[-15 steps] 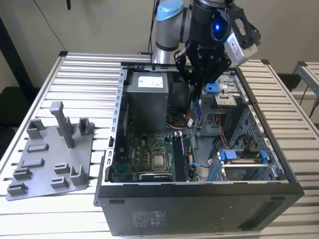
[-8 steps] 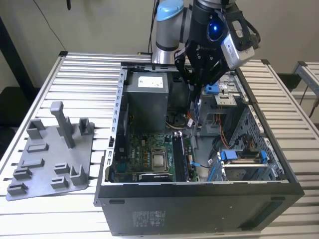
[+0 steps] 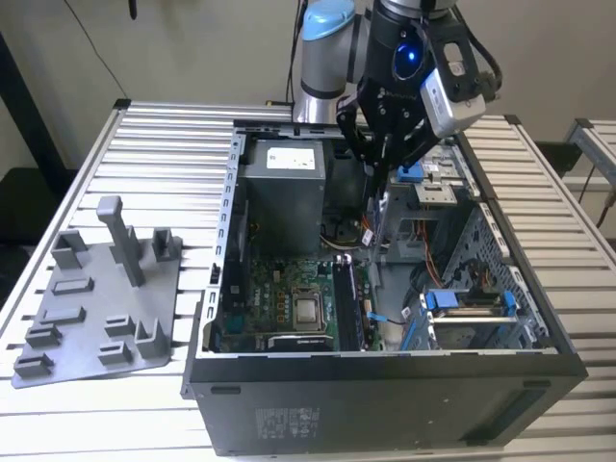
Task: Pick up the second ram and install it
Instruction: 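Insert the second ram into the second slot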
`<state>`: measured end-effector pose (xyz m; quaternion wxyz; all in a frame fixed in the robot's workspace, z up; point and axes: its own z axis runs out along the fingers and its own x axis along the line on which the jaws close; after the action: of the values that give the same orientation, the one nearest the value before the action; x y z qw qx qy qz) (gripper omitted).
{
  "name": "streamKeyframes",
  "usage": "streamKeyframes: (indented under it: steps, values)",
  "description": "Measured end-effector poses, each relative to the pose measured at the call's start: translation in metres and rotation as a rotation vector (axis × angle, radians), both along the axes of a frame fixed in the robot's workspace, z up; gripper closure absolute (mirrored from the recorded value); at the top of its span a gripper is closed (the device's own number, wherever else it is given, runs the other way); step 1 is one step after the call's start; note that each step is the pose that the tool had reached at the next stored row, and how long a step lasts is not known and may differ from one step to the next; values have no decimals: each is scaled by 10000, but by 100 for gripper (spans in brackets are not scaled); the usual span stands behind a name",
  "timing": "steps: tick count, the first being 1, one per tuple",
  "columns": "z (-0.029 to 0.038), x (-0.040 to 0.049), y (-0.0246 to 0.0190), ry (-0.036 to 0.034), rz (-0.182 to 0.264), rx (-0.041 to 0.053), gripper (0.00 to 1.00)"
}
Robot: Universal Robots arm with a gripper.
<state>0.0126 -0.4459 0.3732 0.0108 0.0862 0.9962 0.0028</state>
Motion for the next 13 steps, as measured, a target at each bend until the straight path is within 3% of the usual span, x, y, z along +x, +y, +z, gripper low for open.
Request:
streamKeyframes:
  steps: [9, 13]
  values:
    - [-14, 0, 0, 0, -911, -1, 86]
    - [-29, 0, -1, -1, -866, 2, 86]
